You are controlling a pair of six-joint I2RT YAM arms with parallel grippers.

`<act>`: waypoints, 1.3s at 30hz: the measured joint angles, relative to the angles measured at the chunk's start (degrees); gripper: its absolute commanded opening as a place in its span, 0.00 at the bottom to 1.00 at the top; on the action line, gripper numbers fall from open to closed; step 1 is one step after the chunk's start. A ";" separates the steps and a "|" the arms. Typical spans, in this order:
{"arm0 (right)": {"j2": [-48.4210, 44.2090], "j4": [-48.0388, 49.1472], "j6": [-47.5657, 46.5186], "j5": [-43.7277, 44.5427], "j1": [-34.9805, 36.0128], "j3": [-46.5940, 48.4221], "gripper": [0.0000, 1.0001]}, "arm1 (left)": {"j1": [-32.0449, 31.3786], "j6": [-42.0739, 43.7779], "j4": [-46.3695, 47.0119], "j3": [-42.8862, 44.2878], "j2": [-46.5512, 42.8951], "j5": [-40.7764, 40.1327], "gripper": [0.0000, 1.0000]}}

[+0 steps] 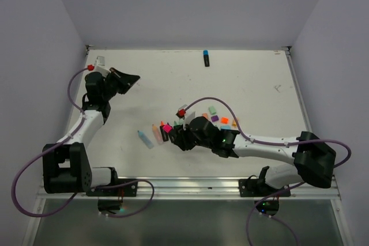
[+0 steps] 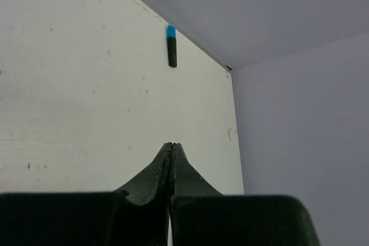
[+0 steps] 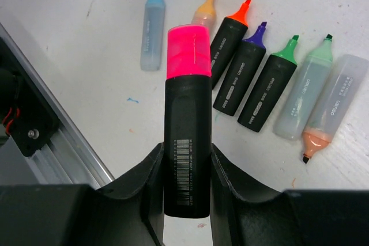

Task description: Open the pen caps

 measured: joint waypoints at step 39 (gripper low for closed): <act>-0.35 -6.80 -5.77 -0.24 -6.71 10.69 0.00 | -18.27 -6.36 8.17 -15.43 -10.78 10.75 0.70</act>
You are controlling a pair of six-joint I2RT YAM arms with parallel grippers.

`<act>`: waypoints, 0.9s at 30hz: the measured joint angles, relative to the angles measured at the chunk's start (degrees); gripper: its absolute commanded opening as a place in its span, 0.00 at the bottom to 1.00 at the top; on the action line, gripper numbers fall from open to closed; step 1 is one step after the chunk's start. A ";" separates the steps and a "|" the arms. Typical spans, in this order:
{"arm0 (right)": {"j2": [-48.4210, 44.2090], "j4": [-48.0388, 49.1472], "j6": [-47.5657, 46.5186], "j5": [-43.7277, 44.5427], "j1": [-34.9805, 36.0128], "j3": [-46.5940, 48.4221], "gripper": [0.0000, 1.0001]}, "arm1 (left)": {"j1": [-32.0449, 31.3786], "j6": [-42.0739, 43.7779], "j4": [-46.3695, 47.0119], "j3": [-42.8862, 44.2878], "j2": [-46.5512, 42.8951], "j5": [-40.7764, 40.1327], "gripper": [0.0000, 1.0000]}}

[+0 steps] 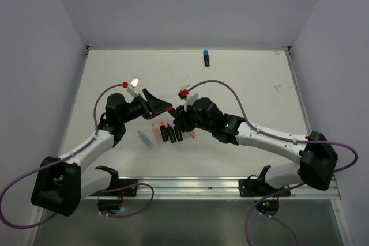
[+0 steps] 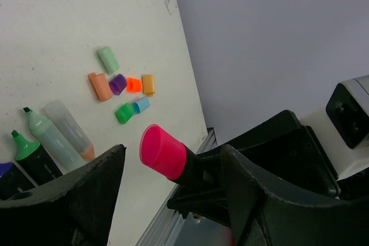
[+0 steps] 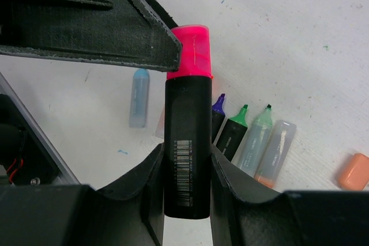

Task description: Open the pen caps

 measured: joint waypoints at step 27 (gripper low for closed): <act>-3.17 11.65 4.11 0.20 1.22 -10.56 0.00 | -3.63 -4.26 1.33 0.50 2.97 -2.40 0.00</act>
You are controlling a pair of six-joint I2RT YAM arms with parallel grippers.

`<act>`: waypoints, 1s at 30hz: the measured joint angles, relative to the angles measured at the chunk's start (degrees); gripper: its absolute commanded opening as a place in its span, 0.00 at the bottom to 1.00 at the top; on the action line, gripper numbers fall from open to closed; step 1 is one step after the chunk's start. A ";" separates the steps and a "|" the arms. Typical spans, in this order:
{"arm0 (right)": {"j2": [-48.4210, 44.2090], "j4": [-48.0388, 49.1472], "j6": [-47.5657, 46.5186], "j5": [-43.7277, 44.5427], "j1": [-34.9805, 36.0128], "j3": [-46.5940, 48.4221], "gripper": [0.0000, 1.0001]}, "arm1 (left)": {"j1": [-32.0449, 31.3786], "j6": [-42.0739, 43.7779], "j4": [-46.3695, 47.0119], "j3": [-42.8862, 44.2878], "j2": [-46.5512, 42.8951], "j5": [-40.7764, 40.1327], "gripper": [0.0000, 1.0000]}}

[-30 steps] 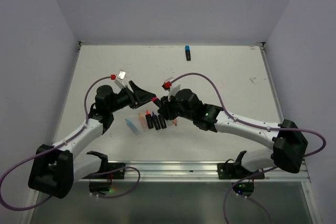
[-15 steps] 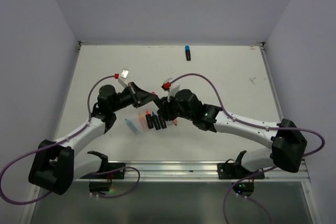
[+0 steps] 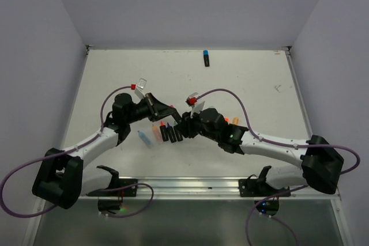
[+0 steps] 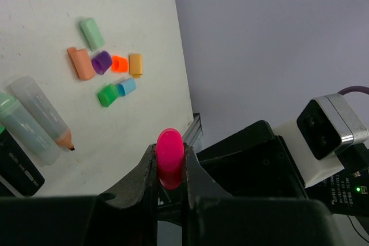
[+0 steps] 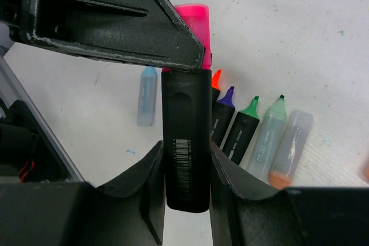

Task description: Open the pen caps

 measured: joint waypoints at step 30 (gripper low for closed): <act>-13.09 -20.74 -0.17 -13.68 -17.35 4.85 0.98 | 5.31 10.80 13.77 6.84 11.21 17.40 0.00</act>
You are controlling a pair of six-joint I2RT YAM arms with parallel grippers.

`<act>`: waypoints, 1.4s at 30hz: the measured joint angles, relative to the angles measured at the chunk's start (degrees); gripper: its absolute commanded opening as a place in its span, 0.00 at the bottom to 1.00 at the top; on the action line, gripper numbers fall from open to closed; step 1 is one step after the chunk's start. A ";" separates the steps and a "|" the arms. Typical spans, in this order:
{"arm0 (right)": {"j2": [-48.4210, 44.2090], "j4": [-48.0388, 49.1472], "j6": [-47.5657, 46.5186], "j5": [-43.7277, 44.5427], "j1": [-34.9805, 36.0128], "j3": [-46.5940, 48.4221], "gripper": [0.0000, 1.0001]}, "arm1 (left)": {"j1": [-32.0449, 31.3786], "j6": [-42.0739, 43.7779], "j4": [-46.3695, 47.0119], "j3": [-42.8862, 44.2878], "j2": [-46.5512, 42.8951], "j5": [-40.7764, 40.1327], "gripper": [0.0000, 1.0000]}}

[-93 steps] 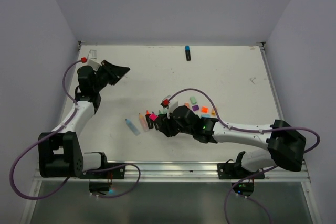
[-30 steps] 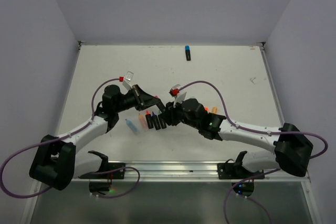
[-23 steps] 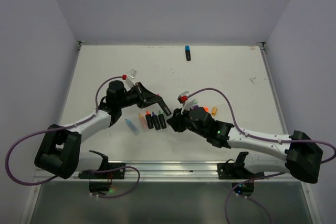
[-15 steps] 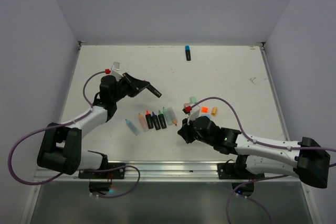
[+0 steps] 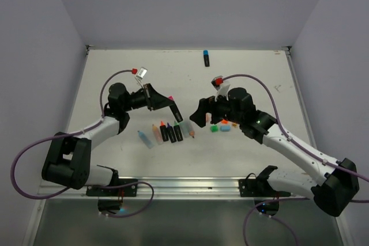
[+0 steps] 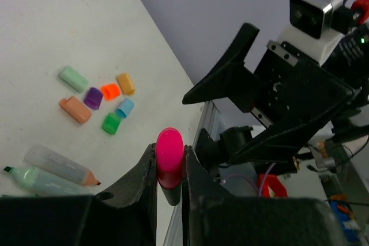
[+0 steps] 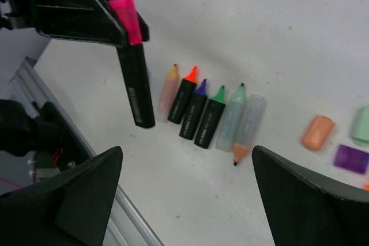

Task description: Open the pen caps

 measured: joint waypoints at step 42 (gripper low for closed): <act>20.85 40.41 16.09 -34.01 -0.42 -3.65 0.00 | -5.40 -11.58 19.65 -3.69 0.17 3.08 0.52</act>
